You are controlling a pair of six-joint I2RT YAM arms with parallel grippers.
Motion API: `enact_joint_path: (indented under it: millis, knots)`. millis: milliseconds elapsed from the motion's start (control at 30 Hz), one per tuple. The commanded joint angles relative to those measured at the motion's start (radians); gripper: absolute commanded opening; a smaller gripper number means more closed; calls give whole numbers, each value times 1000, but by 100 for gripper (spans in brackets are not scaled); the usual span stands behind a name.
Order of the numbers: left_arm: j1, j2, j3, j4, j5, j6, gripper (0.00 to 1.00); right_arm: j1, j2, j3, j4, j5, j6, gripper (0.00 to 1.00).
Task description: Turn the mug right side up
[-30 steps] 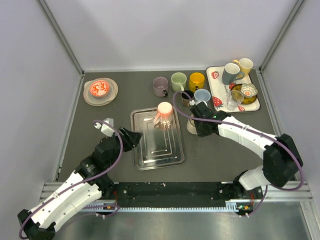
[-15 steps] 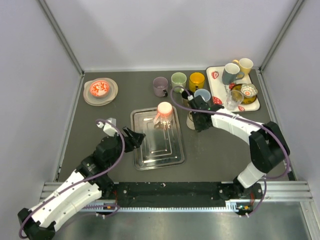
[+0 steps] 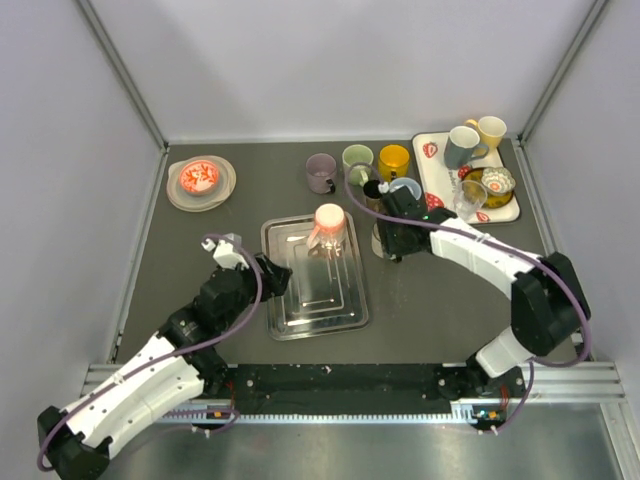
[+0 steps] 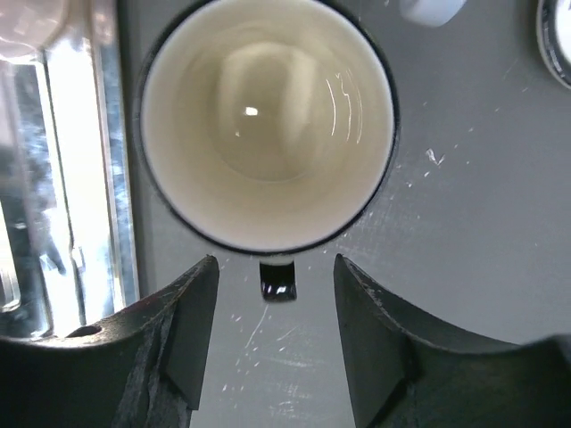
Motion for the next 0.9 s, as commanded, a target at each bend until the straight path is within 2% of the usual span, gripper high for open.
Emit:
enact_joint_path:
  millis: [0,100,200,367,500,700,867]
  knots:
    - [5,75,66,54,-22,120,86,18,-166,10,8,-21,26,55]
    - [5,193,124,74,12,224,86,38,-287,-13,2,-68,45,56]
    - [6,389,190,117,81,400,81,70,-414,-76,5,-122,43,56]
    - [37,661,440,-5,136,574,79,121,-575,-171,27,-196,66,56]
    - [65,862,651,-93,251,727,79,129,-667,-237,42,-233,88,56]
    - [199,997,783,-194,539,880,82,132,-752,-282,45,-259,89,56]
    - [236,1094,834,-246,621,942,81,132,-777,-276,43,-273,82,56]
